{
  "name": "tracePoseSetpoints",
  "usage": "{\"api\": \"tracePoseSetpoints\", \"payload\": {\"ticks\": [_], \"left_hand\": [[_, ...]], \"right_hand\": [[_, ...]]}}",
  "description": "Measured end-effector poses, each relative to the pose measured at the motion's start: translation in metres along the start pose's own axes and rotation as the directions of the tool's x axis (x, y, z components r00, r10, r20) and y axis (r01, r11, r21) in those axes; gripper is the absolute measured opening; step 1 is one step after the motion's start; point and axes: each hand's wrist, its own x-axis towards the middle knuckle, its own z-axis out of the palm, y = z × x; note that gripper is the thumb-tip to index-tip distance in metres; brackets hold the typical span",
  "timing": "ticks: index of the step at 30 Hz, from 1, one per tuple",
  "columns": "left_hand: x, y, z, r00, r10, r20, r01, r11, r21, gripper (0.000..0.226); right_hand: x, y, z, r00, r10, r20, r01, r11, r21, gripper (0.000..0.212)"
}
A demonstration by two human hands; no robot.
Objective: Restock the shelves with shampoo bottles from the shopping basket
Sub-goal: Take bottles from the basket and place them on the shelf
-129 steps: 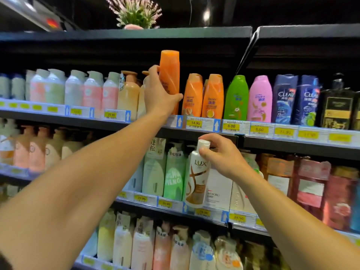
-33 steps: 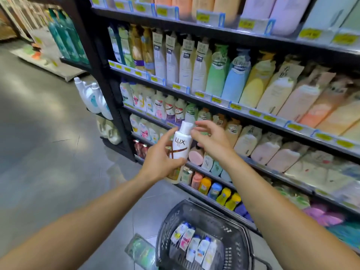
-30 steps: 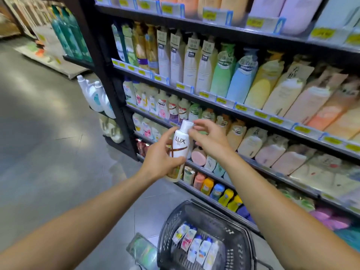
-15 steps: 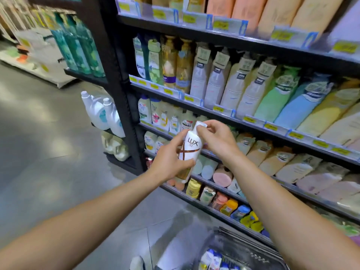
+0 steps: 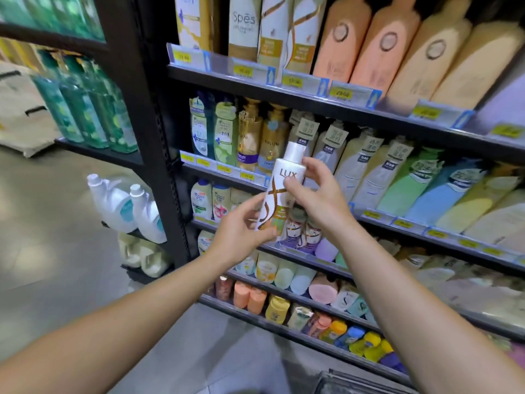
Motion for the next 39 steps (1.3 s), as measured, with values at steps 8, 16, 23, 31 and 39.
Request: {"api": "tracePoseSetpoints", "payload": {"ticks": [8,16,23,31,39], "left_hand": [[0.059,0.052,-0.024,0.984,0.178,-0.022,-0.177,0.983,0.053,0.074],[0.130,0.167,-0.066,0.859,0.480,-0.179,-0.419,0.859,0.295,0.053],[0.185,0.262,-0.086,0.691,0.698,-0.189,-0.556,0.680,0.478,0.055],[0.252,0.319,-0.117,0.556,0.825,-0.104,-0.553,0.461,0.694,0.059],[0.303,0.328,-0.133,0.514,0.858,0.007,-0.526,0.309,0.793,0.059]], "right_hand": [[0.045,-0.052,-0.009,0.968,-0.193,-0.164,0.170,0.975,-0.143,0.044],[0.085,-0.159,-0.082,0.829,-0.499,-0.252,0.444,0.861,-0.247,0.049],[0.114,-0.239,-0.127,0.707,-0.630,-0.322,0.539,0.775,-0.330,0.056],[0.152,-0.307,-0.135,0.548,-0.749,-0.371,0.628,0.662,-0.409,0.067],[0.191,-0.359,-0.128,0.406,-0.813,-0.417,0.651,0.578,-0.493,0.061]]}}
